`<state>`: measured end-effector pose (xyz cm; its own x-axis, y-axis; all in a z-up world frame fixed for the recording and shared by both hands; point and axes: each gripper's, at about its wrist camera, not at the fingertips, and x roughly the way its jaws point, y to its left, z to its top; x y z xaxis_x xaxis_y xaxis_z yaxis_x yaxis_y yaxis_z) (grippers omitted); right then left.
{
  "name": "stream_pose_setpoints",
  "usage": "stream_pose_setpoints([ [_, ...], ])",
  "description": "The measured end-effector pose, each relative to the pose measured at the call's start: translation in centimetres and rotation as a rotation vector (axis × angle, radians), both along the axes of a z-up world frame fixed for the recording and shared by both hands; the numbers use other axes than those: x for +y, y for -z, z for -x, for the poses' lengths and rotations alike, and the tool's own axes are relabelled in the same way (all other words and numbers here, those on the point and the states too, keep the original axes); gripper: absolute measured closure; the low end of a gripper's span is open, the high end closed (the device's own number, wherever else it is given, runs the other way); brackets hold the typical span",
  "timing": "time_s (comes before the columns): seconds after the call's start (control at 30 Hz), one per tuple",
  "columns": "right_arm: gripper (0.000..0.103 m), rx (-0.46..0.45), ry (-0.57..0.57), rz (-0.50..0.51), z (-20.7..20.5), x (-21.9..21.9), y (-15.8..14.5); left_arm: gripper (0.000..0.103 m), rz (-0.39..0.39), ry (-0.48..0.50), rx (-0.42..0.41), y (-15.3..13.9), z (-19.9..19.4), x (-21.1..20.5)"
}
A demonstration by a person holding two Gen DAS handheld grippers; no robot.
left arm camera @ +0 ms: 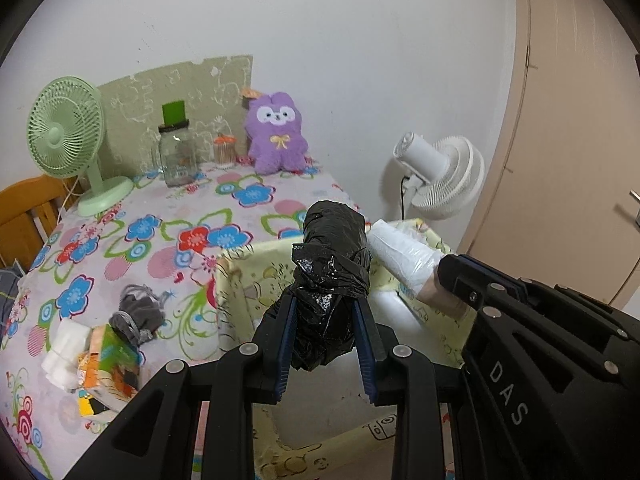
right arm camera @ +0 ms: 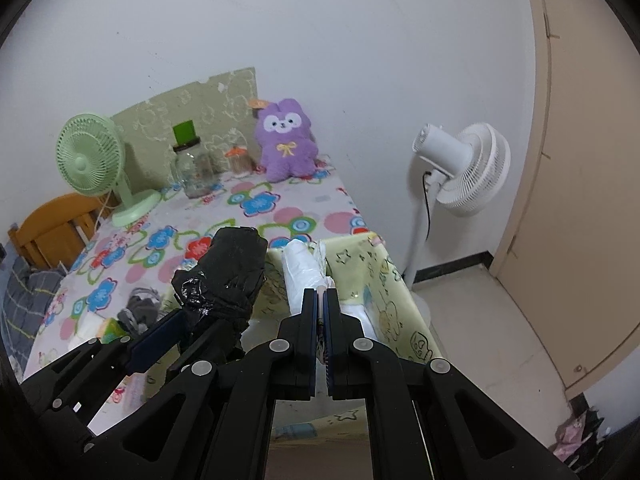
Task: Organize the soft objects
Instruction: 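Carry both held items over the gift-paper box, then open the left tool dropping the black bundle while the right tool releases the white roll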
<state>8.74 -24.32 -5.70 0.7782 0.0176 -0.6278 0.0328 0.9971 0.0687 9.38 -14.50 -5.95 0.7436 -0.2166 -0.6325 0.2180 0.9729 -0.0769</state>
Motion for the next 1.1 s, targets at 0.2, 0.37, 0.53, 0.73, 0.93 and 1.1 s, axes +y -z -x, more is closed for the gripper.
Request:
stream_pose_setpoints([
  [0.2, 0.097, 0.024, 0.026, -0.006, -0.8, -1.3, 1.1, 0.075, -0.041, 0.019, 0.075, 1.8, -1.2, -1.1],
  [0.37, 0.097, 0.037, 0.038, -0.008, -1.7, -1.8, 1.8, 0.072, -0.068, 0.019, 0.098, 2.4, -1.7, -1.8],
  [0.53, 0.097, 0.059, 0.029, -0.019, -2.4, -2.1, 2.4, 0.048, -0.08, 0.019, 0.113, 2.5, -1.9, -2.1],
  [0.73, 0.096, 0.092, 0.003, -0.029, -2.8, -2.0, 2.8, 0.035, -0.087, 0.018, 0.116, 2.5, -2.0, -2.2],
  [0.93, 0.096, 0.102, 0.005, -0.015, -2.6, -1.9, 2.7, 0.028, -0.077, 0.036, 0.123, 2.4, -2.0, -2.1],
  [1.1, 0.096, 0.096, 0.01, 0.002, -2.1, -1.6, 2.3, 0.016, -0.081, 0.035, 0.106, 1.9, -1.6, -2.0],
])
